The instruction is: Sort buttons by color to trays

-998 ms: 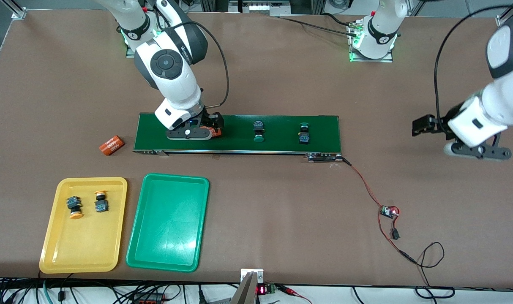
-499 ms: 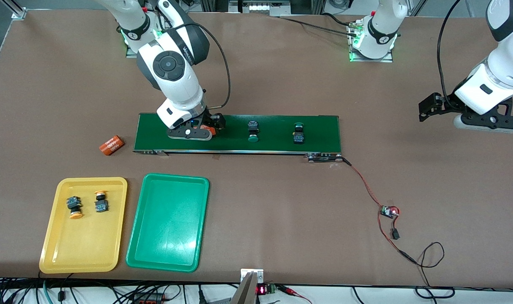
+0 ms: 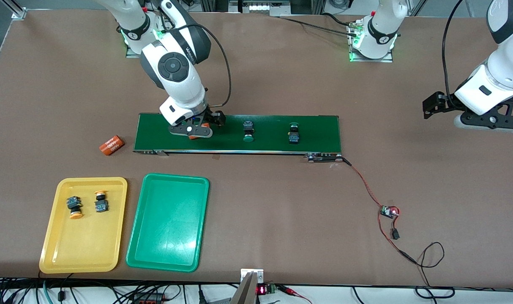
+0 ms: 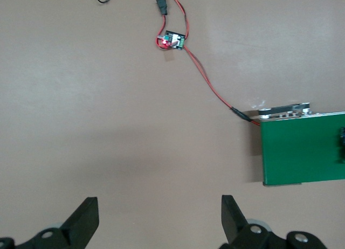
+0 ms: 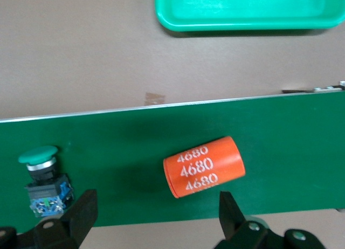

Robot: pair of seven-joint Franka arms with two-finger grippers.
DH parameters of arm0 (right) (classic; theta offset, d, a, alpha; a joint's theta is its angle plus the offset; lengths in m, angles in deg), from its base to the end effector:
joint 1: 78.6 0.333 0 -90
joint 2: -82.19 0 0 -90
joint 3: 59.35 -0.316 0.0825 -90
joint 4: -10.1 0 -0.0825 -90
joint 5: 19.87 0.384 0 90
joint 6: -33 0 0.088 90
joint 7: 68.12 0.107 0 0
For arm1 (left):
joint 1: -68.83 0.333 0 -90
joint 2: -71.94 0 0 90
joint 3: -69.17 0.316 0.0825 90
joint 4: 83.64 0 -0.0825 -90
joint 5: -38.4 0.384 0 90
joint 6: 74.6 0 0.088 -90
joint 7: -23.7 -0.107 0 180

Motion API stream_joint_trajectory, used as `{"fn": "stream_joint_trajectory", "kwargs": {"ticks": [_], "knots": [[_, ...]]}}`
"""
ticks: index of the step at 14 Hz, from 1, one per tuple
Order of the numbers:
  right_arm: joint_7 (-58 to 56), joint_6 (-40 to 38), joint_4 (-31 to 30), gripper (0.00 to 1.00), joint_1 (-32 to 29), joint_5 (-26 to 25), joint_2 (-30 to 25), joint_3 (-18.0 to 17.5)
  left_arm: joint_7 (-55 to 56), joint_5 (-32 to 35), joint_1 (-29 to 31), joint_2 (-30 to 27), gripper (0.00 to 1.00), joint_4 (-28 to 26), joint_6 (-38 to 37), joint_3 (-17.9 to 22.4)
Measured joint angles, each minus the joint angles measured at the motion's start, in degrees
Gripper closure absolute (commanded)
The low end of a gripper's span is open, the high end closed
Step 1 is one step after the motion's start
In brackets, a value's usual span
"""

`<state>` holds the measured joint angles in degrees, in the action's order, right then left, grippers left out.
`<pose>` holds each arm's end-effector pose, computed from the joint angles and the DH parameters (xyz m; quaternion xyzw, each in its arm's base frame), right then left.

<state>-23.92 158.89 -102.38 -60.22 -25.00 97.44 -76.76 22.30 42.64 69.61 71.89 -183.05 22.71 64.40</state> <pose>0.4937 0.3435 0.3435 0.9986 -0.0514 -0.0092 0.0033 0.5578 -0.0319 0.5582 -0.9978 0.0523 0.0170 0.0370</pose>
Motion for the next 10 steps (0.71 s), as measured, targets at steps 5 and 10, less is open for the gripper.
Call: {"fn": "stream_joint_trajectory", "kwargs": {"ticks": [5,10], "knots": [[-0.1,4.4,-3.5,0.00,-0.2,0.0,-2.3,0.0,-0.1,0.1,-0.2,0.0,0.00,0.0,0.2,0.3],[-0.2,5.3,-3.8,0.00,-0.2,0.0,-2.3,0.0,-0.1,0.1,-4.0,-1.2,0.00,-1.6,2.5,3.0]]}}
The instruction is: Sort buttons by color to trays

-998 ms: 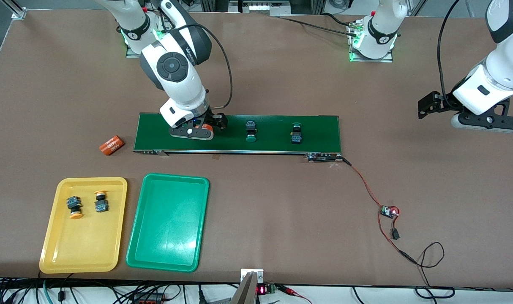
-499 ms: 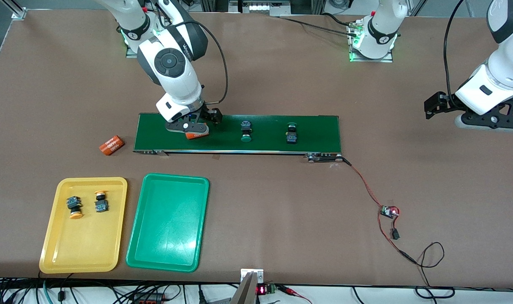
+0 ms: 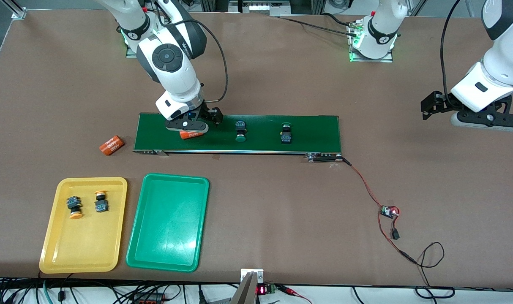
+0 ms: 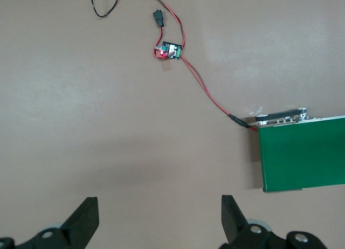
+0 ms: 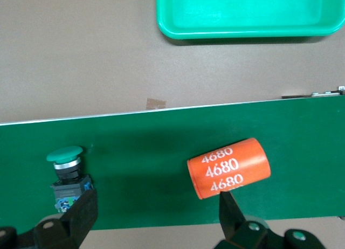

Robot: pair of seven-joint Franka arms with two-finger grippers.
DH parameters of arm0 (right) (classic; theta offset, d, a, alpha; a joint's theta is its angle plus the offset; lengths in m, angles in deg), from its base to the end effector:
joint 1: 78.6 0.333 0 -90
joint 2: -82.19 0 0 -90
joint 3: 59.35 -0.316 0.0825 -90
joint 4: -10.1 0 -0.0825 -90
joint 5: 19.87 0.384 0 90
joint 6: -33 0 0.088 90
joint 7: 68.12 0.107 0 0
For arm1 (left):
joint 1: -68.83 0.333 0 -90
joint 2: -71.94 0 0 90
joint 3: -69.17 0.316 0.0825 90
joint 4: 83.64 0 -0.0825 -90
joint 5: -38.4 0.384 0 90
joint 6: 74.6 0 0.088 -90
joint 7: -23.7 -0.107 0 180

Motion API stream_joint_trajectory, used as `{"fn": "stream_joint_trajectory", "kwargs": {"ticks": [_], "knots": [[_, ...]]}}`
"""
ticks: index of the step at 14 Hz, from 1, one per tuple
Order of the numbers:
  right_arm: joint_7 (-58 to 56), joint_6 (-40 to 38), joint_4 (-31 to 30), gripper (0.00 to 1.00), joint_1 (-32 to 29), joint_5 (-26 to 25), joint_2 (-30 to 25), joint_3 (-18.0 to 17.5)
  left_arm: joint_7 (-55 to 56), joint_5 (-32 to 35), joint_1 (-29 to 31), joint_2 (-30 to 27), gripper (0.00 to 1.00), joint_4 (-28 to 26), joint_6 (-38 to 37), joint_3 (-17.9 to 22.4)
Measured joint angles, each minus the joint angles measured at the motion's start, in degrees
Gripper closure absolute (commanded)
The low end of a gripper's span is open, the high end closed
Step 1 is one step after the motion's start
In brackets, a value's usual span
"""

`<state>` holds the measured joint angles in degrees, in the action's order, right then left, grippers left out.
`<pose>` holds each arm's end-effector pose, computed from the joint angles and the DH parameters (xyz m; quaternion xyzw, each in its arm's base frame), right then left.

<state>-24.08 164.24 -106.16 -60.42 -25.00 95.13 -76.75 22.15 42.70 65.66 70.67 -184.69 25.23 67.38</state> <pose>0.4861 0.3389 0.3458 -0.9985 0.0495 -0.0188 0.0145 0.5545 -0.0415 0.5601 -0.9973 0.0631 -0.0015 0.0373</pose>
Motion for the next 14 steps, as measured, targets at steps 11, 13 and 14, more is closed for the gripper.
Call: {"fn": "stream_joint_trajectory", "kwargs": {"ticks": [11,13,14], "knots": [[0.0,3.8,-1.7,0.00,0.8,0.0,1.2,-0.1,0.0,0.0,-0.2,-0.7,0.00,-0.1,-0.1,0.1],[0.0,5.6,-2.4,0.00,1.2,0.0,1.8,-0.1,0.0,0.0,-0.3,-0.7,0.00,-0.1,-0.1,0.1],[0.0,6.3,-2.5,0.00,1.5,0.0,2.2,-0.1,0.0,0.0,-0.4,-0.7,0.00,-0.1,-0.1,0.1]]}}
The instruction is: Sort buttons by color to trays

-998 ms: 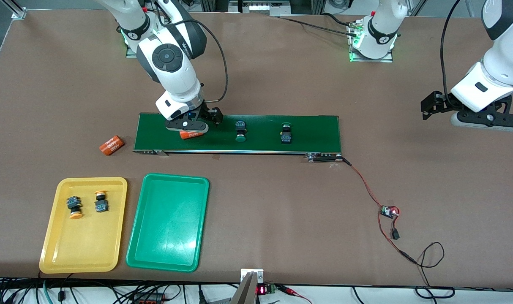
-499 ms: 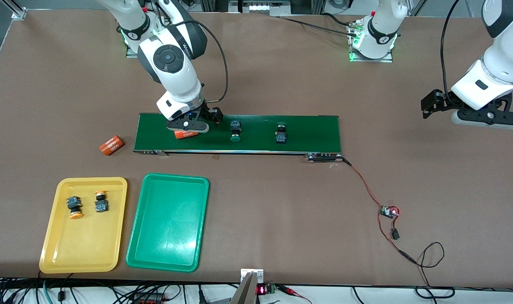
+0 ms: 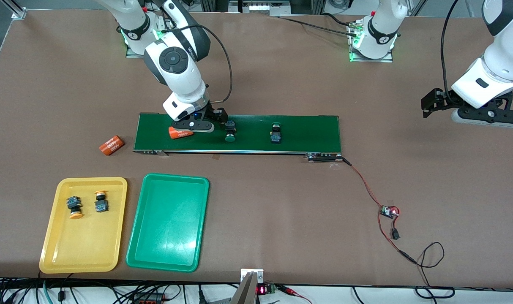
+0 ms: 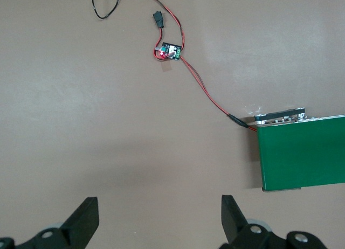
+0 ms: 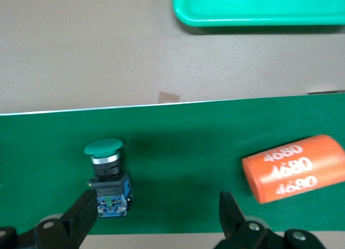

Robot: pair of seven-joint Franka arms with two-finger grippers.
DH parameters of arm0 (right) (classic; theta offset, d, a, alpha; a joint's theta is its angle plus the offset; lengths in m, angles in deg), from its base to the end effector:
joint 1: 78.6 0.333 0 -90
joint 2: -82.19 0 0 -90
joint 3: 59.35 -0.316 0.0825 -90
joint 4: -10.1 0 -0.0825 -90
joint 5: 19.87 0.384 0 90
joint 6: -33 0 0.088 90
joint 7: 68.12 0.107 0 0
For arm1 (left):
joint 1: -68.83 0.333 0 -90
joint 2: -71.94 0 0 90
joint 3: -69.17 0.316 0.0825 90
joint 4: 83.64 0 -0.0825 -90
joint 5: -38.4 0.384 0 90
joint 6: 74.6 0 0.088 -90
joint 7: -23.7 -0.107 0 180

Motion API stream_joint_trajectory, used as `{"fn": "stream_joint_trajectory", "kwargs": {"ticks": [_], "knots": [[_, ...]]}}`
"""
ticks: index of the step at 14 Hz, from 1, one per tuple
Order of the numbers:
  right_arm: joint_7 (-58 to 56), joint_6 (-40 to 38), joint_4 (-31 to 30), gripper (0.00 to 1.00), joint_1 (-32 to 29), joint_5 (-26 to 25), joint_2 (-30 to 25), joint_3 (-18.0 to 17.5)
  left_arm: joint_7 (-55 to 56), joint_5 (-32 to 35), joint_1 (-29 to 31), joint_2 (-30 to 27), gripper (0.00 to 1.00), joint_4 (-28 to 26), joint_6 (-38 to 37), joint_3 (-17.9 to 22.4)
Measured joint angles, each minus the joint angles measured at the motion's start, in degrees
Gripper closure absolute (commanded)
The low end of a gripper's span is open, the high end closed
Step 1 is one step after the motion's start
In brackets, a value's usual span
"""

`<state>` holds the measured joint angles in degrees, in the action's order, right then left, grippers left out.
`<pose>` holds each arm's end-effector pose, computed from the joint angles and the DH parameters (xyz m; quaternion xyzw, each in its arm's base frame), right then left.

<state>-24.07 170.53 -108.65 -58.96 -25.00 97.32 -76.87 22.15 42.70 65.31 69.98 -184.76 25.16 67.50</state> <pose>0.4741 0.3528 0.3156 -0.9986 0.0347 -0.0246 0.0311 0.5514 -0.0435 0.5661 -0.9972 0.0649 -0.0064 0.0373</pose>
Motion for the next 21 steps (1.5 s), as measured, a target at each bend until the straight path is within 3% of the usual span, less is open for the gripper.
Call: {"fn": "stream_joint_trajectory", "kwargs": {"ticks": [16,19,21], "knots": [[0.0,3.9,-0.3,0.02,0.9,0.0,5.5,0.1,0.0,0.0,-0.4,0.0,0.00,0.0,0.0,0.0],[-0.1,4.4,-0.3,0.23,0.9,-0.2,6.4,0.3,0.0,0.0,-0.5,0.0,0.00,0.1,0.0,0.0],[-0.5,5.0,-0.3,0.44,0.8,-0.7,7.2,0.8,0.0,0.0,-0.6,-0.1,0.00,0.1,0.0,0.0]]}}
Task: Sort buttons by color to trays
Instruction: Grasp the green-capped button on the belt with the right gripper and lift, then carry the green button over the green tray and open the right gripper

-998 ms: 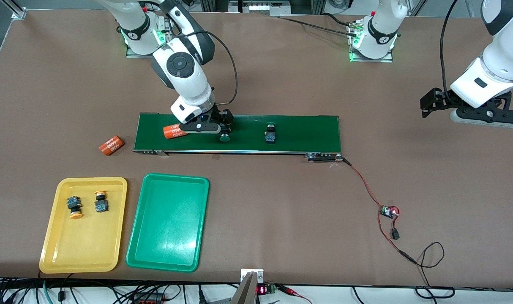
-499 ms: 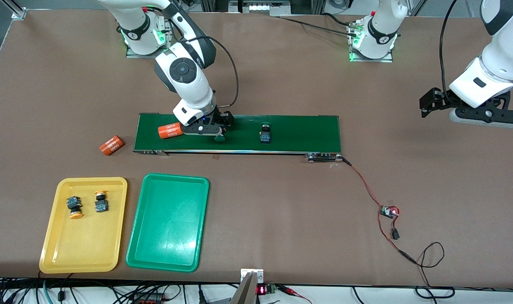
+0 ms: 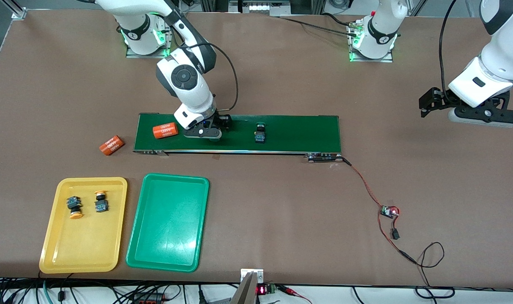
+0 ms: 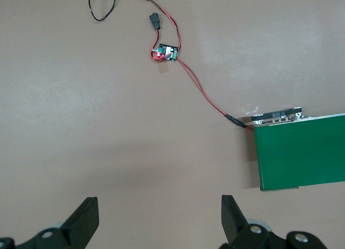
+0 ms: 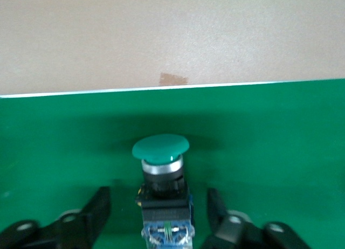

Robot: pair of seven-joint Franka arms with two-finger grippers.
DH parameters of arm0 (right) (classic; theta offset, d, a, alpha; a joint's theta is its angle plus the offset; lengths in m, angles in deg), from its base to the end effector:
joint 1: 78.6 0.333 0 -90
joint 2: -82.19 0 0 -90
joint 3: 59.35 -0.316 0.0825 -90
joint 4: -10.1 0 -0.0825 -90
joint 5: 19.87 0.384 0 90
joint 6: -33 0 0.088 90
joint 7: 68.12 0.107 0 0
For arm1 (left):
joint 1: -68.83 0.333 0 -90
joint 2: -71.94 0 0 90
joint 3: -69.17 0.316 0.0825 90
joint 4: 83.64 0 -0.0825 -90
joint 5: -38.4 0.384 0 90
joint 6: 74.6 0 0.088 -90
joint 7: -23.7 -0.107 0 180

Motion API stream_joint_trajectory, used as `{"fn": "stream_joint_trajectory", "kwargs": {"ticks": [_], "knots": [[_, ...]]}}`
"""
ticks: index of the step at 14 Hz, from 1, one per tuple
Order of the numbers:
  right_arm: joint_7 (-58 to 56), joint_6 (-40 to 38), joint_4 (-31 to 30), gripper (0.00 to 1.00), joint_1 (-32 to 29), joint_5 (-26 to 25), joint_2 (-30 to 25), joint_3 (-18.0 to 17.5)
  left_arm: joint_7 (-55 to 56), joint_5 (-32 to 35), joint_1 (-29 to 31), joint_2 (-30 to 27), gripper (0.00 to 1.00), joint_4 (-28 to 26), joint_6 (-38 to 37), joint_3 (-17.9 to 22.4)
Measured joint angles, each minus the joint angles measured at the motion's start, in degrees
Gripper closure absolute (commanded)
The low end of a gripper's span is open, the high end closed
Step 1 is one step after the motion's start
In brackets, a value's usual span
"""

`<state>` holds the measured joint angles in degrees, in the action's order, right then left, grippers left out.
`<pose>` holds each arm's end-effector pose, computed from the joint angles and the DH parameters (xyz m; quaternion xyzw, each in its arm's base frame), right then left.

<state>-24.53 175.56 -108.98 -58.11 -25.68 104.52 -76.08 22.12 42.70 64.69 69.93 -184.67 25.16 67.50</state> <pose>0.4729 0.3559 0.2494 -0.9992 0.0273 -0.0002 0.0304 0.5508 -0.0495 0.5674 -0.9968 0.0705 -0.0078 0.0373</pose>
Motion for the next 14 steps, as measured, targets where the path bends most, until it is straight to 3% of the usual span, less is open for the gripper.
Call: {"fn": "stream_joint_trajectory", "kwargs": {"ticks": [3,4,6,9,12,14], "knots": [[-2.0,0.3,0.0,0.83,-0.1,-0.4,0.8,1.1,0.0,0.0,-0.1,0.0,0.00,0.0,0.0,0.0],[-2.2,0.3,0.0,0.92,-0.1,-0.5,0.9,1.3,0.0,0.0,-0.1,0.0,0.00,0.0,0.0,0.0],[-2.3,0.3,0.0,0.98,-0.1,-0.5,0.9,1.7,-0.1,0.0,-0.2,0.0,0.00,0.0,0.0,0.0],[-3.8,-1.7,2.1,0.98,-0.5,-0.6,0.1,3.1,-1.2,0.0,-0.3,0.0,0.00,0.9,0.0,0.0],[-9.4,-12.1,10.4,0.97,-2.0,-0.6,-1.3,5.1,-1.5,0.0,-0.4,0.0,0.00,1.3,-0.2,0.0],[-14.1,-14.8,15.4,0.97,-3.2,-0.6,-1.3,7.2,-1.5,0.0,-0.4,0.0,0.00,1.3,-1.4,0.0]]}}
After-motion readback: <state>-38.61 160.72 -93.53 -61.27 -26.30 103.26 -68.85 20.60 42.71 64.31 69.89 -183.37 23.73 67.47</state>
